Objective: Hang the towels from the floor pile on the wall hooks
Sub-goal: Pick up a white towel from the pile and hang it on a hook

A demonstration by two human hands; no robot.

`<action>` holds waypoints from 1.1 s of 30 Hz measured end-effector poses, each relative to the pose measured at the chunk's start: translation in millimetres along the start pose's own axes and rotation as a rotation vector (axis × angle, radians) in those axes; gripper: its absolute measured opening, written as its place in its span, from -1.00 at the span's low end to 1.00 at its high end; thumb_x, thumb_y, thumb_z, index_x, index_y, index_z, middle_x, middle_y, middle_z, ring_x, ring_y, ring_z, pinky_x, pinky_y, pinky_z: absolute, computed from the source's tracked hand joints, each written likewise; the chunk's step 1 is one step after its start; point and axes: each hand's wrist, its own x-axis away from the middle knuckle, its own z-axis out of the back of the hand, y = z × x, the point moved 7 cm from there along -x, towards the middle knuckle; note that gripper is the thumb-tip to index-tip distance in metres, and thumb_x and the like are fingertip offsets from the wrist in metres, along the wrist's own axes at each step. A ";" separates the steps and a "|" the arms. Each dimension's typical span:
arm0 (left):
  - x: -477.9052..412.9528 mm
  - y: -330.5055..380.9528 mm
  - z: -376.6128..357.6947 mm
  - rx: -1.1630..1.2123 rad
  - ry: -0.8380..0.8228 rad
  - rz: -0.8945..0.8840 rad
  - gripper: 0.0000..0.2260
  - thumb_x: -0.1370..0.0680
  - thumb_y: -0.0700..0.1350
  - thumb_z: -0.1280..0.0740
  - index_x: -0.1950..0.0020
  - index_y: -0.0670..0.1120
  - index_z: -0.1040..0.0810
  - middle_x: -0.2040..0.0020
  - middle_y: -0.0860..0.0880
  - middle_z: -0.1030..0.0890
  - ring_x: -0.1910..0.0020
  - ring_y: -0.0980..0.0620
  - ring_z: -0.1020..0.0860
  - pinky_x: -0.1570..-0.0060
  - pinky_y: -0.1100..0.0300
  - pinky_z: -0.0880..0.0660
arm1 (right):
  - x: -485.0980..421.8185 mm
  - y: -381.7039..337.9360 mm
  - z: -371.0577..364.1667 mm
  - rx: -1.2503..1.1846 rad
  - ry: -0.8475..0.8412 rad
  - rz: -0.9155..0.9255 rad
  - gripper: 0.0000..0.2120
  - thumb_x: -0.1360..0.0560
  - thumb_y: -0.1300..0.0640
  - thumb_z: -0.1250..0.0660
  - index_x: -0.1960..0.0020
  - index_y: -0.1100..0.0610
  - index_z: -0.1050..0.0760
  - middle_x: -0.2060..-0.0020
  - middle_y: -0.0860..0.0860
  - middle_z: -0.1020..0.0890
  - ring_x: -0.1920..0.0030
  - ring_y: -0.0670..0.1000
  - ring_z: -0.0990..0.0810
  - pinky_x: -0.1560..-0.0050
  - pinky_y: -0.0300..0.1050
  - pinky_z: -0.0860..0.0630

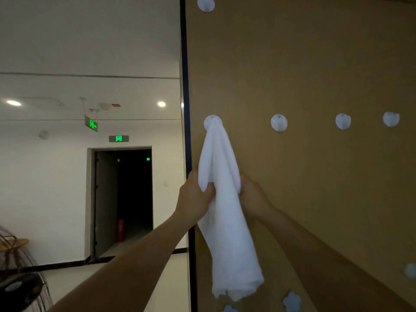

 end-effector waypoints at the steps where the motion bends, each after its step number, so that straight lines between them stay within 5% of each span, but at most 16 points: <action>1: 4.2 -3.4 0.7 0.002 0.002 -0.008 -0.77 -0.58 -0.04 -0.31 -0.21 0.01 -0.40 0.00 0.14 -0.50 0.07 0.32 -0.50 0.22 0.50 -0.38 | 9.3 6.8 -1.1 0.033 0.019 -0.027 -0.62 -0.56 -0.07 -0.30 -0.33 0.04 -0.42 -0.11 -0.12 -0.52 -0.10 -0.05 -0.55 -0.02 -0.19 -0.46; 5: 27.3 -21.7 2.5 0.043 -0.004 0.011 -0.89 -0.61 -0.04 -0.28 -0.07 0.15 -0.38 0.06 0.21 -0.51 0.17 0.49 -0.49 0.27 0.59 -0.38 | 40.4 31.4 -1.9 0.084 0.058 -0.206 -0.65 -0.58 -0.21 -0.18 -0.13 0.03 -0.52 0.04 -0.05 -0.60 0.10 -0.04 -0.57 0.27 -0.25 -0.40; 8: 47.2 -31.9 -2.9 0.053 -0.067 0.029 -0.85 -0.63 -0.07 -0.23 -0.19 -0.01 -0.45 0.03 0.12 -0.58 0.09 0.30 -0.56 0.19 0.50 -0.46 | 65.2 40.2 -9.2 0.069 -0.001 -0.309 -0.52 -0.56 -0.32 -0.07 0.07 0.05 -0.53 0.23 -0.07 -0.63 0.21 -0.02 -0.60 0.30 -0.20 -0.41; 11: 73.7 -40.3 -6.4 -0.012 -0.120 0.120 -0.81 -0.64 -0.05 -0.19 -0.03 -0.15 -0.49 0.11 -0.05 -0.59 0.16 0.07 -0.57 0.21 0.27 -0.48 | 99.9 50.0 -13.6 0.026 -0.044 -0.410 -0.40 -0.54 -0.38 0.00 0.17 0.07 -0.57 0.30 -0.02 -0.65 0.29 -0.02 -0.62 0.24 -0.15 -0.49; 14: 113.7 -55.2 -11.1 -0.028 -0.198 0.264 -0.82 -0.63 -0.04 -0.19 -0.01 -0.11 -0.50 0.14 0.06 -0.55 0.21 0.19 -0.52 0.26 0.30 -0.40 | 141.6 63.6 -11.7 0.047 -0.072 -0.515 -0.37 -0.55 -0.35 -0.04 0.13 0.18 -0.57 0.23 0.11 -0.68 0.24 0.07 -0.65 0.26 -0.13 -0.47; 19: 205.9 -73.2 -34.5 -0.077 -0.459 0.414 -0.77 -0.62 -0.11 -0.23 -0.19 -0.23 -0.49 -0.08 -0.17 -0.58 -0.11 -0.18 -0.56 -0.13 0.01 -0.51 | 217.6 57.8 6.7 0.236 -0.150 -0.490 -0.50 -0.62 -0.23 -0.01 0.06 0.16 -0.49 0.03 0.13 -0.64 -0.02 0.17 -0.61 -0.08 -0.02 -0.49; 24: 312.5 -41.2 -96.7 -0.336 -0.746 0.296 -0.88 -0.63 -0.10 -0.20 -0.03 -0.12 -0.49 0.03 -0.05 -0.54 0.02 -0.07 -0.51 -0.11 0.07 -0.46 | 338.6 55.8 50.7 0.367 -0.237 -0.548 -0.49 -0.62 -0.20 -0.06 -0.30 0.15 -0.49 -0.25 0.13 -0.55 -0.28 0.13 -0.49 -0.30 -0.01 -0.39; 28: 385.5 13.0 -179.5 -0.423 -0.933 0.195 -0.55 -0.61 0.03 -0.20 -0.41 -0.20 -0.34 -0.41 -0.18 -0.39 -0.34 -0.16 -0.40 -0.35 0.04 -0.32 | 451.8 68.7 101.4 0.512 -0.291 -0.723 -0.42 -0.61 -0.24 -0.06 -0.45 0.13 -0.34 -0.40 0.15 -0.40 -0.38 0.16 -0.38 -0.37 0.00 -0.32; 33: 479.6 97.7 -275.6 -0.390 -1.154 -0.005 -0.48 -0.58 0.14 -0.17 -0.46 -0.10 -0.29 -0.42 -0.15 -0.36 -0.36 -0.13 -0.36 -0.34 0.01 -0.32 | 600.4 87.9 170.7 0.550 -0.272 -0.993 -0.41 -0.60 -0.25 -0.06 -0.44 0.14 -0.34 -0.40 0.18 -0.38 -0.39 0.18 -0.35 -0.42 0.08 -0.25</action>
